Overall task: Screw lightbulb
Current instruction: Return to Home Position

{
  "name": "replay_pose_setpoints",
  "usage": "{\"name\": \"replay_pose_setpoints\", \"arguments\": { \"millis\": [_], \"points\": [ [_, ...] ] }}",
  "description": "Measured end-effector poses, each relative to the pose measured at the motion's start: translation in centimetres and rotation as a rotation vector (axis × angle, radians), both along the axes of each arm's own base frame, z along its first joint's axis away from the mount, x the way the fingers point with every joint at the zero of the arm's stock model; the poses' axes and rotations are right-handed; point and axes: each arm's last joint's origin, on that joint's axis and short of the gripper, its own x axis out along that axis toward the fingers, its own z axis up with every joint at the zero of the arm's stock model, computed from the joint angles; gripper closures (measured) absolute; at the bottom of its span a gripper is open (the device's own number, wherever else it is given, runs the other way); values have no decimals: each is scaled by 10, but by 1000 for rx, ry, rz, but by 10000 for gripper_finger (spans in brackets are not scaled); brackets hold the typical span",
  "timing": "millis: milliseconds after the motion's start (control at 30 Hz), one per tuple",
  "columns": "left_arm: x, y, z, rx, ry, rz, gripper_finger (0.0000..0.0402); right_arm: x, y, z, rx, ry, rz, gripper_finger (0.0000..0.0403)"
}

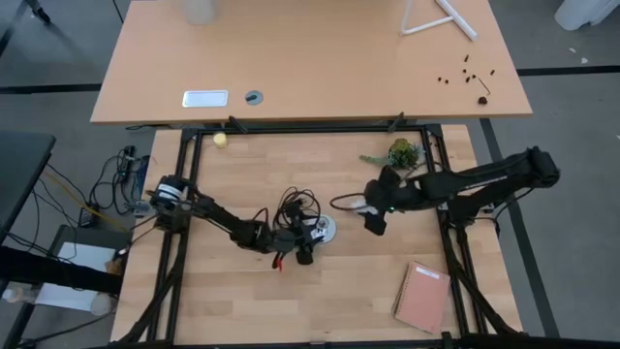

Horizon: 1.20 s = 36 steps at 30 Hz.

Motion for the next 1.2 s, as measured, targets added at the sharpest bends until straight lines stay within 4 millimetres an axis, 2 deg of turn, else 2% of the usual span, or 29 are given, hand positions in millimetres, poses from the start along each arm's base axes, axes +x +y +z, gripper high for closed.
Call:
{"name": "replay_pose_setpoints", "arguments": {
  "millis": [133,433,567,767,967,1067,1200],
  "points": [
    [-5,-3,11,9,27,-10,90,-10,17,0,-25,-105,-6,29],
    [-29,-13,49,-22,97,-17,89,-35,47,-36,38,-342,32,30],
    [-41,-22,72,-88,51,-61,89,-49,57,-51,7,-486,91,30],
    [-56,-41,102,-208,-25,-250,89,-69,59,-70,-15,-642,165,30],
    [-76,-47,120,-172,22,-344,89,-88,53,-92,-12,-676,214,30],
    [-87,-47,122,-176,20,-357,89,-96,50,-101,5,-685,236,30],
    [-104,-43,113,-210,27,-389,89,-102,48,-109,58,-701,278,30]
  ]
}}
